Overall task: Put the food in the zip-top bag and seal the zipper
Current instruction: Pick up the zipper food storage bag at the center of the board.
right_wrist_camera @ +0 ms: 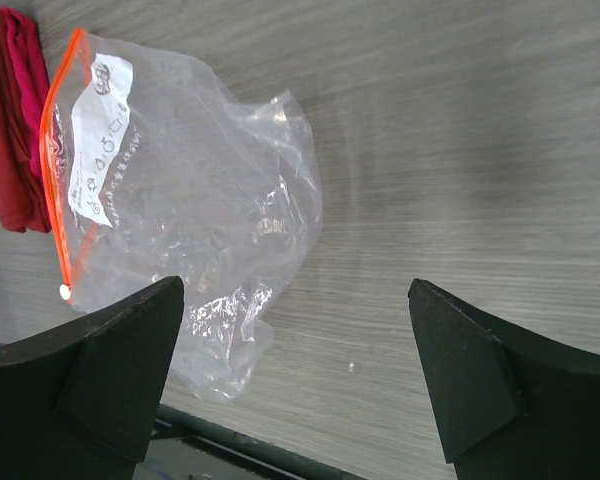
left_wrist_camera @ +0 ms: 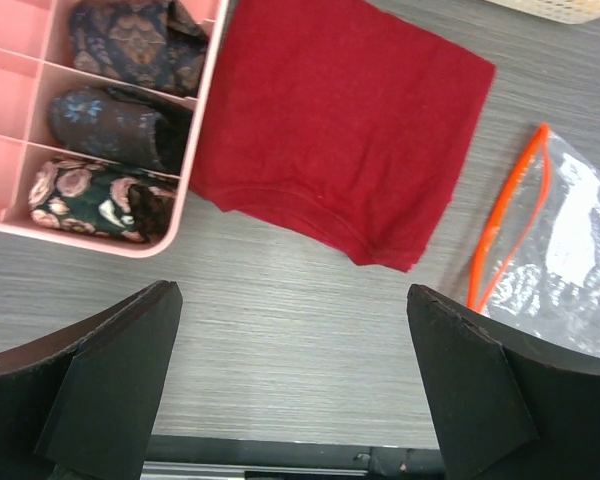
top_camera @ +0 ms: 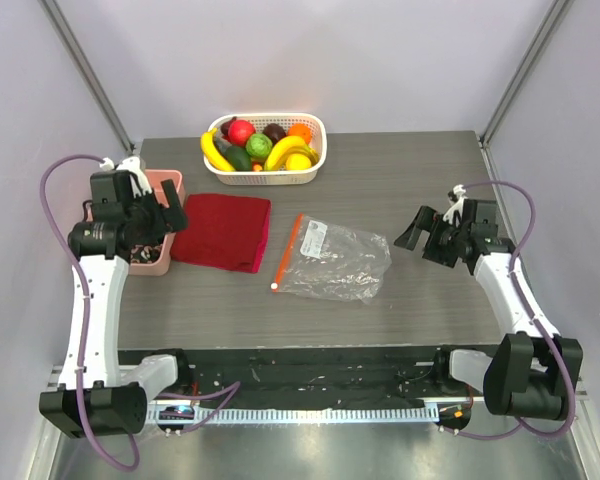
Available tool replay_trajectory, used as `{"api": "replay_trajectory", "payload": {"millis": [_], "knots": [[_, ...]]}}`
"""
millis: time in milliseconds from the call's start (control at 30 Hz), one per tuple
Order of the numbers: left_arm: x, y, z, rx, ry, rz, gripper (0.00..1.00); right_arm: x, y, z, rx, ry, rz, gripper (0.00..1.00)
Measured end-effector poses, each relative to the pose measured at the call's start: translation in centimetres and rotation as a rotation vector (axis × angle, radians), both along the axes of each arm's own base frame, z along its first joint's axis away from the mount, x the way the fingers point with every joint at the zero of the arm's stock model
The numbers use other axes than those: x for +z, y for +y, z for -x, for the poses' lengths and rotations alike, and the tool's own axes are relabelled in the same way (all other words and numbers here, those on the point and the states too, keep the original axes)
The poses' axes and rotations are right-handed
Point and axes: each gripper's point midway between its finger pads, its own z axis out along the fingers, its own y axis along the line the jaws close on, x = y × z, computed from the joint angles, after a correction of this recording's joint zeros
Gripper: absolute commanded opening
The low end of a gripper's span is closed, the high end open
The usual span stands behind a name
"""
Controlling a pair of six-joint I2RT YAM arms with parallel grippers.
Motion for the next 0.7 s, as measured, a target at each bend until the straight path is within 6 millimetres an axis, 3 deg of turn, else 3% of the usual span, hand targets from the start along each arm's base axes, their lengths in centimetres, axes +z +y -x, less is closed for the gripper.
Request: {"api": "replay_trajectory", "payload": {"millis": [200, 433, 567, 700], "knots": [[0.6, -1.8, 0.9, -0.048, -0.088, 0.079, 1.0, -4.6, 1.8, 1.5, -0.013, 0.158, -0.139, 1.0], [0.5, -4.4, 1.8, -0.136, -0.156, 0.193, 1.0, -7.2, 3.5, 1.0, -0.008, 0.248, -0.26, 0.91], [-2.1, -6.3, 1.6, -0.203, -0.104, 0.289, 1.0, -9.1, 4.4, 0.7, 0.013, 0.312, -0.31, 0.77], [-5.1, -8.3, 2.3, -0.267, -0.04, 0.4, 1.0, -9.7, 5.6, -0.2, 0.055, 0.341, -0.362, 0.61]]}}
